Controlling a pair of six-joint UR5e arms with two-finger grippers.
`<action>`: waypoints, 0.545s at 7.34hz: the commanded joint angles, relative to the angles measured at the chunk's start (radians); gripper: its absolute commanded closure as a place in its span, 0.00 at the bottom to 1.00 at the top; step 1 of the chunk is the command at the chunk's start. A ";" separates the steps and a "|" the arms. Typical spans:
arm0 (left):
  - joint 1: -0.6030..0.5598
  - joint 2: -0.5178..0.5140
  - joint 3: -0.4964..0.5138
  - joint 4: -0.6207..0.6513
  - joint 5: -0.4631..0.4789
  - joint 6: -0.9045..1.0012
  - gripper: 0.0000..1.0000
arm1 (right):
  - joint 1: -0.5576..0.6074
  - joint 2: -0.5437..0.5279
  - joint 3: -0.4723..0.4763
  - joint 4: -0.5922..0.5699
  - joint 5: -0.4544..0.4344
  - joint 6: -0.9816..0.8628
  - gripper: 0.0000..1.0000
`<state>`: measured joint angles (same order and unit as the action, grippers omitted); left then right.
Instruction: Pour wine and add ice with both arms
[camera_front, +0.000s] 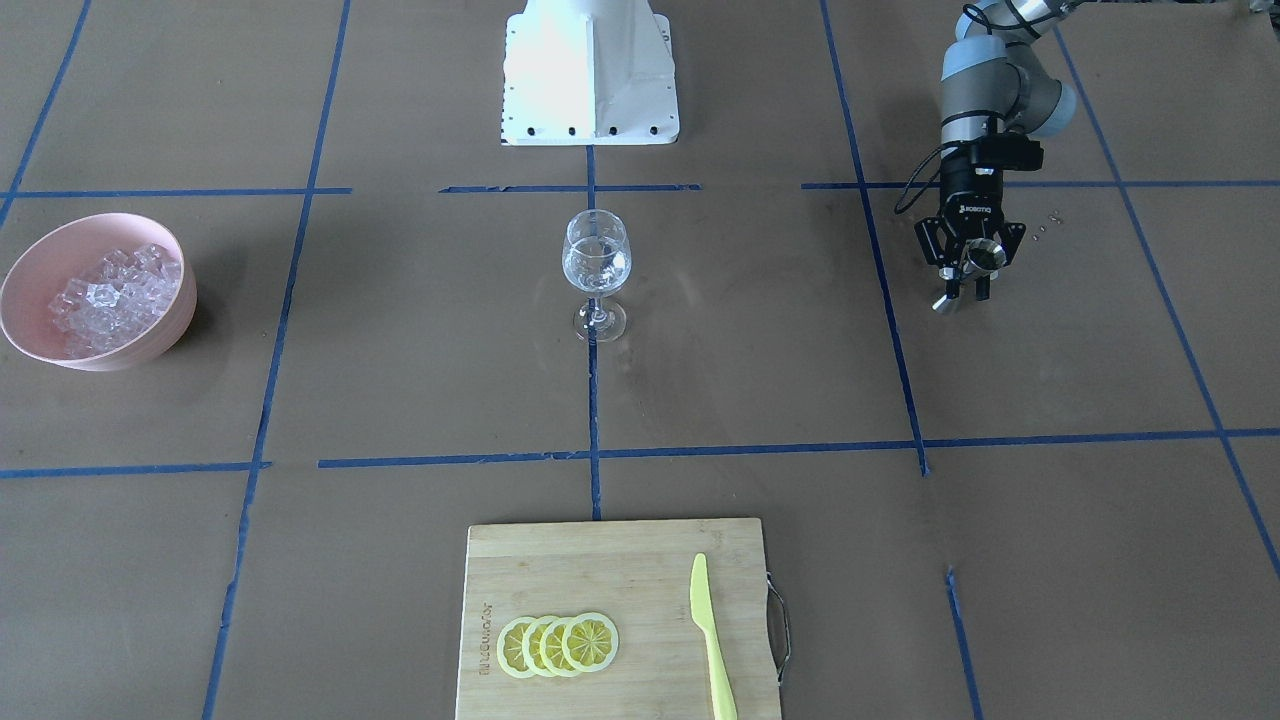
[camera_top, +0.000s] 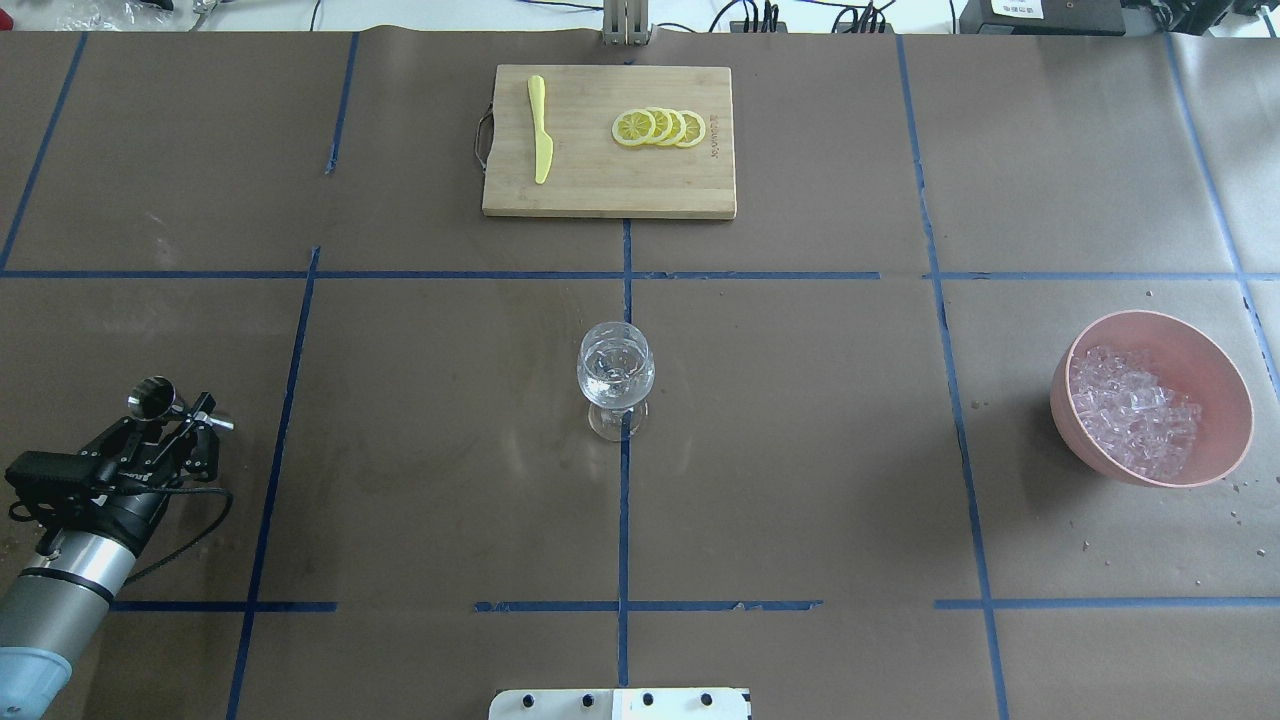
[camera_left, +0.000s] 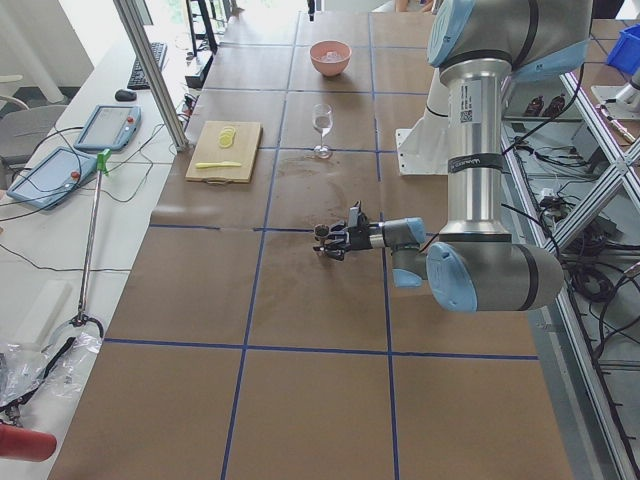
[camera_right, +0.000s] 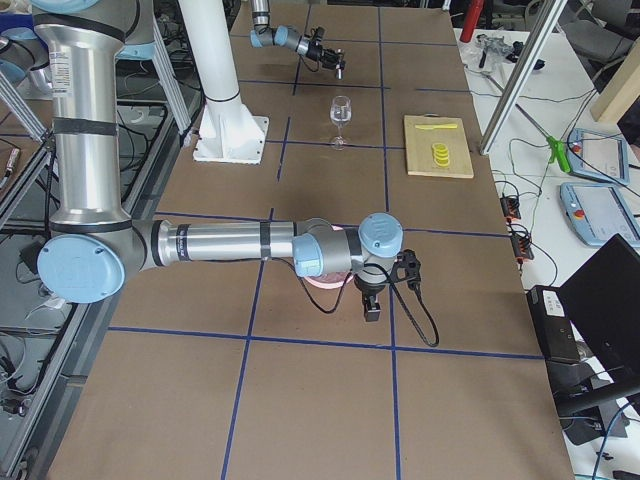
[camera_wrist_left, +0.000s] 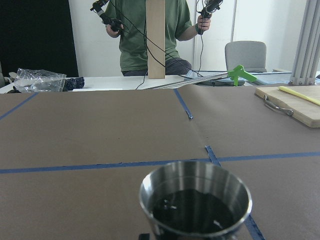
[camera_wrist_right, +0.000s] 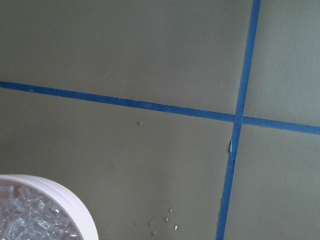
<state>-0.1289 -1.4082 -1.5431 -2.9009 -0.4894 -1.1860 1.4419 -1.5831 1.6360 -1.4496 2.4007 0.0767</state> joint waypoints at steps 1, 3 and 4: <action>0.000 0.000 0.003 0.000 -0.003 0.000 0.55 | 0.000 0.000 -0.001 0.000 0.000 0.000 0.00; 0.002 0.000 0.003 0.000 -0.005 0.000 0.56 | 0.000 0.000 0.001 0.000 0.001 -0.002 0.00; 0.002 -0.002 0.003 0.000 -0.005 0.000 0.58 | 0.000 0.000 0.001 0.000 0.002 0.000 0.00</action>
<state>-0.1276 -1.4086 -1.5402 -2.9007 -0.4937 -1.1857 1.4419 -1.5831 1.6365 -1.4496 2.4016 0.0761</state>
